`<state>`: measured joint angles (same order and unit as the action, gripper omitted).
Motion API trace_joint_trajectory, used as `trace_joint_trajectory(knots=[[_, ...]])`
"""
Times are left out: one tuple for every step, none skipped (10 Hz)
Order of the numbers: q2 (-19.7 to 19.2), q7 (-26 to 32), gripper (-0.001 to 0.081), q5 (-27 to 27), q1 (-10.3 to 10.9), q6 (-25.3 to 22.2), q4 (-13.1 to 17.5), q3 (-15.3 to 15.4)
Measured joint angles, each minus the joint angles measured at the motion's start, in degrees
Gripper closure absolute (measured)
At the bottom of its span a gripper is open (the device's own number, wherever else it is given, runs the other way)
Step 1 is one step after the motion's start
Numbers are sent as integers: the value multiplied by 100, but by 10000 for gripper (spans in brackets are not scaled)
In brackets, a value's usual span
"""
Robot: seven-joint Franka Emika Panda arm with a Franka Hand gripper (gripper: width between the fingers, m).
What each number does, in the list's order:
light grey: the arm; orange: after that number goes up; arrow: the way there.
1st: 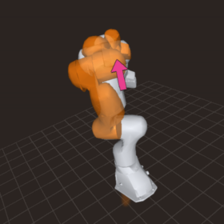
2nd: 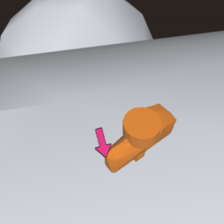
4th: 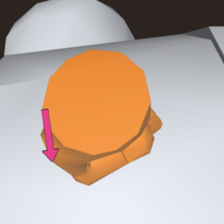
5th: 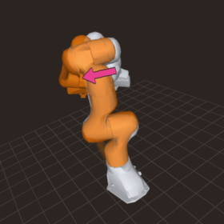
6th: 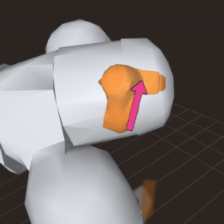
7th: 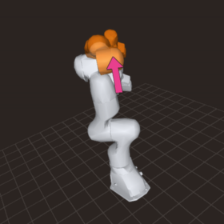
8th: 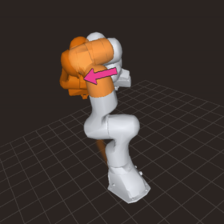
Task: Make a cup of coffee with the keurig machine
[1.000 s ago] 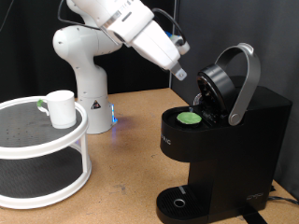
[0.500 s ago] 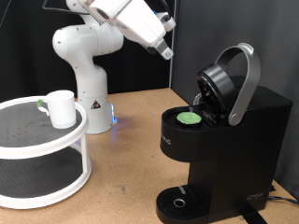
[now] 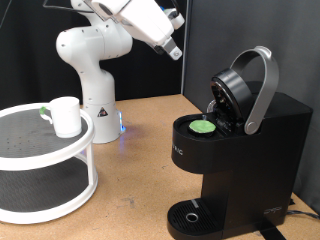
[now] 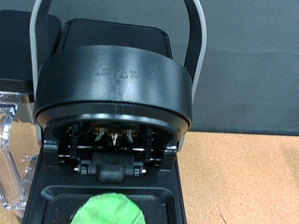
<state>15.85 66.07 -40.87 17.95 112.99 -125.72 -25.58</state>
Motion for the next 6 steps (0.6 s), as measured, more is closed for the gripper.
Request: trace_joint_trajectory(knots=[[0,25,1,-108,26,-1,1,12],[0,29,1,-197,63,5,7,46],[-1,7,1,-231,93,22,25,117],[-3,-66,1,-231,133,125,49,225],[-9,-220,1,-214,174,372,57,388],[-39,-373,1,-188,223,494,91,555]])
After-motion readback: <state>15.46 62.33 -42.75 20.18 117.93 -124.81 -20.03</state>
